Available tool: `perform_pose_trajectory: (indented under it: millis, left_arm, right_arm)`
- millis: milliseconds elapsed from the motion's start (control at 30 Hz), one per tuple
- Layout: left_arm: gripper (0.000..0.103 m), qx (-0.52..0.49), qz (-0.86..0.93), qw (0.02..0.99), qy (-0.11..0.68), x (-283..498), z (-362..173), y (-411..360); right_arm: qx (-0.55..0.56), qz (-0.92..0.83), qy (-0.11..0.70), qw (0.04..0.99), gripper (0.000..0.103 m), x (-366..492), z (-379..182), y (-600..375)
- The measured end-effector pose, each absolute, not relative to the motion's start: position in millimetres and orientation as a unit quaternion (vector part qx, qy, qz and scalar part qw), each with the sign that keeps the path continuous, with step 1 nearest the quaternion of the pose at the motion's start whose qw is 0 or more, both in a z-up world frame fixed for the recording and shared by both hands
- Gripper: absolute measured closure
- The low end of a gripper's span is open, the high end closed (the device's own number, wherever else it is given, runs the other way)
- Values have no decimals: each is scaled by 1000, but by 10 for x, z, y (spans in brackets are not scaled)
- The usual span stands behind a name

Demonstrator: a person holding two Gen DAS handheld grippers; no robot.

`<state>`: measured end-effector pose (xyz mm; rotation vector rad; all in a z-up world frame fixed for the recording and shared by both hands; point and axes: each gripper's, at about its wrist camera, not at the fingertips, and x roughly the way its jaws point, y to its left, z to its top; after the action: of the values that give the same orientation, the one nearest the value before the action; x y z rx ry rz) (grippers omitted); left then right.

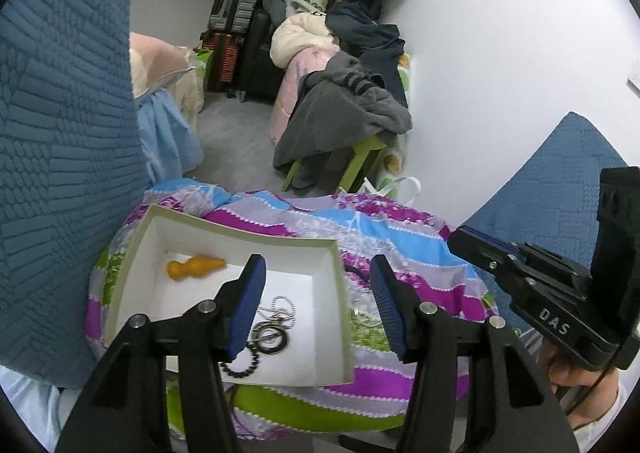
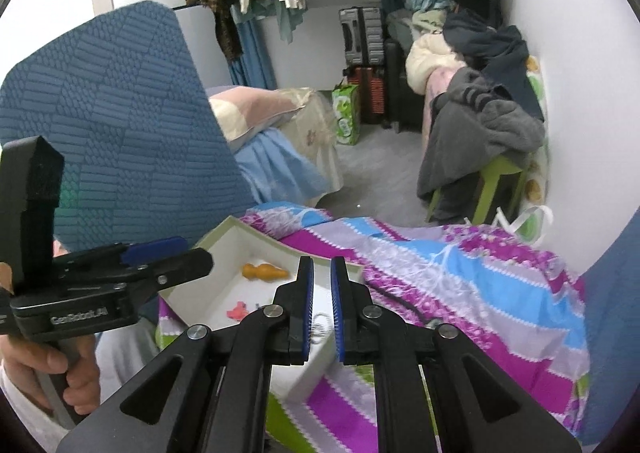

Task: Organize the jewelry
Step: 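Move both open tools back over the black cord and silver hoop, then grasp the black cord necklace with the right tool while the left tool grasps the silver hoop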

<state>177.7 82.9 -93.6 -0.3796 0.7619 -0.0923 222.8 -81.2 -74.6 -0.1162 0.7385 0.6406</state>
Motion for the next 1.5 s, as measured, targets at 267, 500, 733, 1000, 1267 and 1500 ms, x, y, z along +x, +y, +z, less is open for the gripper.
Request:
perform_pose_trajectory:
  millis: [267,500,733,1000,1267,1500]
  left_arm:
    - [48,-202,-58,901,379,1896,-1089,507]
    - [48,-212,-83,890,395,2029,-1401,117]
    - [59,-212,-101,867,439,2205,-1825,-296]
    - [77,-234,-85,840,482,2483,-2362,-506]
    - [78,-167,-19,850,499,2694,-2606,-724]
    - [78,-161,30,842,514,2804,-2869,-703]
  right_arm:
    - [-56,291,359,885,95,2442,-949,-1201]
    - [-52,307,397,864,95,2702,-1382,-1474]
    - [-40,333,451,827,87,3088,-1808,-1585]
    - [-95,351,494,789,85,3522,-2178,-1517]
    - [-100,361,538,756,85,3805,-2524,-1460]
    - [-106,384,552,732,85,3906,-2675,-1301]
